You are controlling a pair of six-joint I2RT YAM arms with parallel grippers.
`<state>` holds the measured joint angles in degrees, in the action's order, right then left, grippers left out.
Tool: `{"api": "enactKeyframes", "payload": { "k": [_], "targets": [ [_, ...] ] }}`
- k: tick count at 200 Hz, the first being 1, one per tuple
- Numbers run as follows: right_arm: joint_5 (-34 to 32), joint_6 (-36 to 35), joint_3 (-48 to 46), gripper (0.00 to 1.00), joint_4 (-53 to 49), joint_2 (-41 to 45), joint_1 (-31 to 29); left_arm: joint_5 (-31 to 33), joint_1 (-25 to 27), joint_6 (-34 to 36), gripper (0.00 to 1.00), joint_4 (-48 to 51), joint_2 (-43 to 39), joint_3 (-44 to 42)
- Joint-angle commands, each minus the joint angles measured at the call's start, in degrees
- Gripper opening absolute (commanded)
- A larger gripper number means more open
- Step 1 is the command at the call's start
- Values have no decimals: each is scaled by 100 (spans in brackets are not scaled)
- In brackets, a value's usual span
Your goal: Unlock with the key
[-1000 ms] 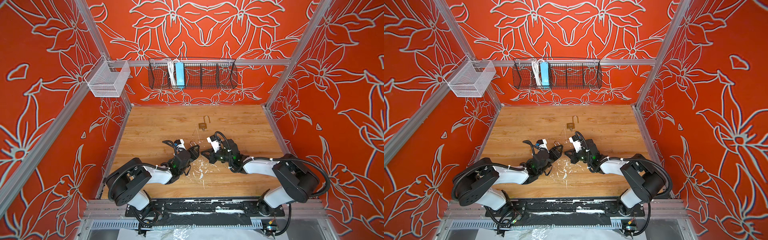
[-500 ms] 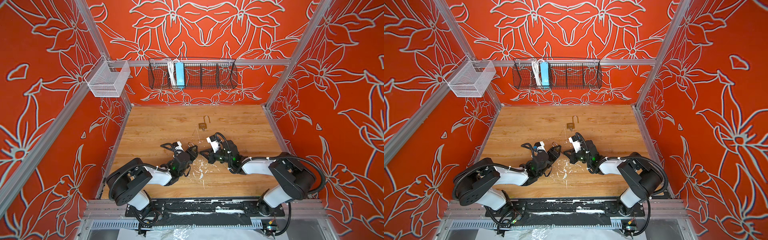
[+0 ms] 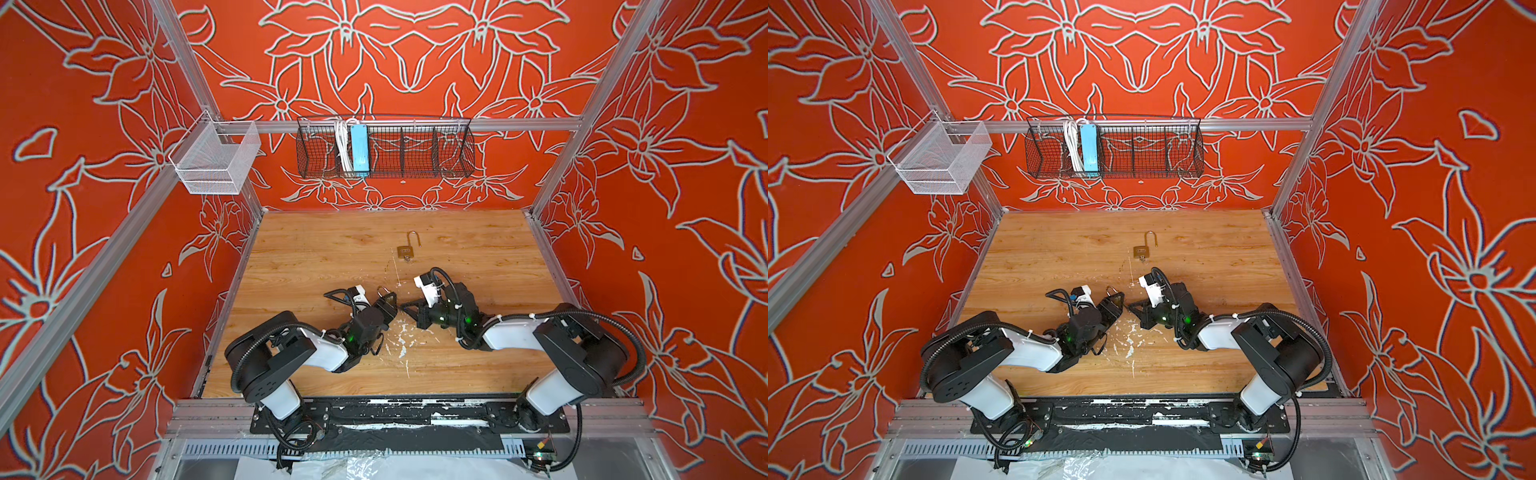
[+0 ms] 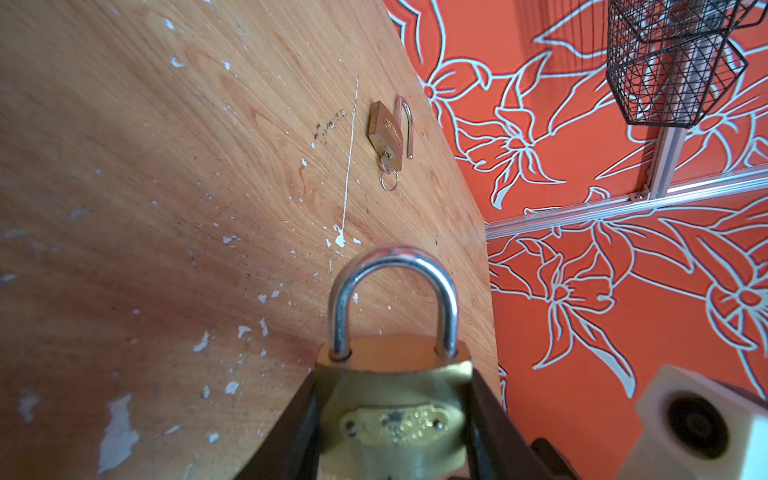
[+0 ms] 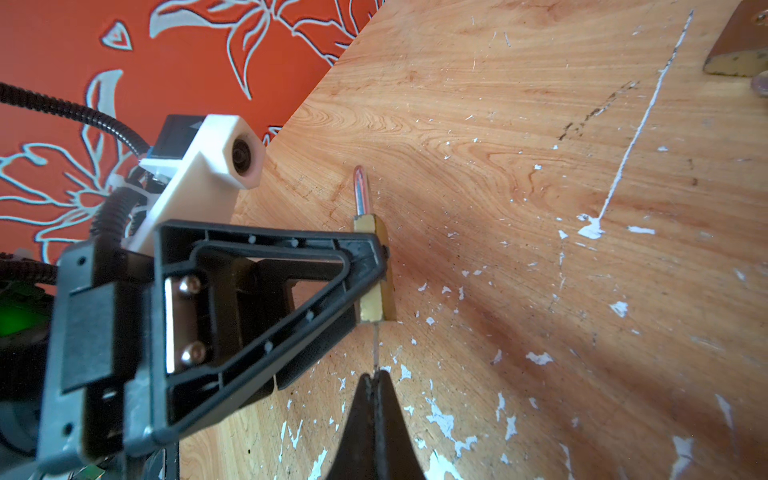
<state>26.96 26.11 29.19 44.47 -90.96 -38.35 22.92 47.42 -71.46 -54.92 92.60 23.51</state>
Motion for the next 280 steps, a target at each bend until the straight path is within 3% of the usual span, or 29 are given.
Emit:
{"api": "enactKeyframes", "payload": {
  "k": [1, 140, 201, 280],
  "targets": [
    [-74, 185, 50, 0, 1020, -77, -58, -323, 241, -39, 0, -400, 148, 103],
    [-261, 123, -211, 0, 1345, 200, -103, -598, 453, 171, 0, -427, 403, 360],
    [-610, -109, -363, 0, 1093, 609, -85, -1039, 470, 463, 0, -27, 436, 643],
    [-683, -183, -388, 0, 1026, 711, -57, -1167, 479, 500, 0, 4, 447, 706]
  ]
}}
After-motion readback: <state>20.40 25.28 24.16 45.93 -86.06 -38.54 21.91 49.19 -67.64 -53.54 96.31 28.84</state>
